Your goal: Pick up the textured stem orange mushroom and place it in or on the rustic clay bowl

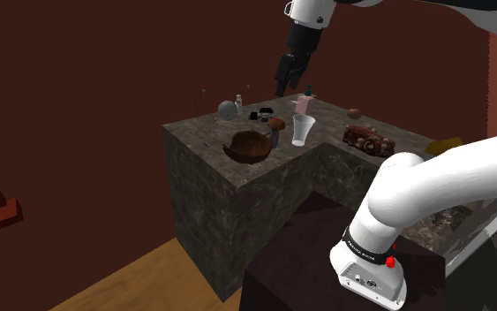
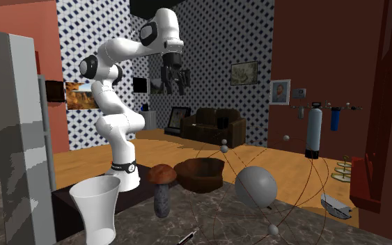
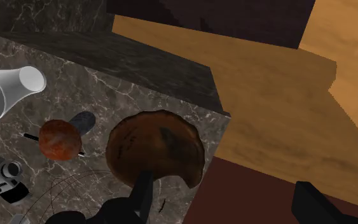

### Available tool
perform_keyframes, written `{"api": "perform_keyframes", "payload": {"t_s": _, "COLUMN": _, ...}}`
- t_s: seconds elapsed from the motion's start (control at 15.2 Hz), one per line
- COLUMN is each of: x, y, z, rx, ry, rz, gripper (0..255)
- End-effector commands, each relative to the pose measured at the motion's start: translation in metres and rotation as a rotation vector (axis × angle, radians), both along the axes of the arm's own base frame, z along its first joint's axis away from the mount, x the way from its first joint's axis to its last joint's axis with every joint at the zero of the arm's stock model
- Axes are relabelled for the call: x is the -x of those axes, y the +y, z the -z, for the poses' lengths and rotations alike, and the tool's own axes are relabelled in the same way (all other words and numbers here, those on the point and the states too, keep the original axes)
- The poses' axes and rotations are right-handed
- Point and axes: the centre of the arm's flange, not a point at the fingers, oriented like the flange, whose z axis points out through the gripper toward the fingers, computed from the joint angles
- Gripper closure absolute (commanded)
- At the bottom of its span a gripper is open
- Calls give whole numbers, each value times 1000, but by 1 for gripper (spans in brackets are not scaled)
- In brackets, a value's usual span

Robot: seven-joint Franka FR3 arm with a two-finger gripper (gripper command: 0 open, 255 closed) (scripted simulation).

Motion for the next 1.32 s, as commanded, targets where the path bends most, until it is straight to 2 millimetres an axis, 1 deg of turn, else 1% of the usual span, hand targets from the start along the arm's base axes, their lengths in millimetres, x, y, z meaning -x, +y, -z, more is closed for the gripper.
{"api": "perform_keyframes", "payload": {"t_s": 0.0, "x": 0, "y": 0, "z": 0, "rx": 0, "ry": 0, "rz": 0, "gripper": 0}}
{"api": "perform_keyframes", "payload": {"t_s": 0.26, "x": -41, "y": -46, "z": 14, "rx": -49, "ry": 62, "rz": 22, "gripper": 0}}
{"api": "perform_keyframes", "payload": {"t_s": 0.59, "x": -90, "y": -105, "z": 38, "rx": -111, "ry": 140, "rz": 50, "gripper": 0}}
{"api": "perform_keyframes", "payload": {"t_s": 0.92, "x": -135, "y": -162, "z": 70, "rx": -173, "ry": 218, "rz": 78, "gripper": 0}}
{"api": "perform_keyframes", "payload": {"t_s": 1.25, "x": -176, "y": -219, "z": 109, "rx": -234, "ry": 296, "rz": 106, "gripper": 0}}
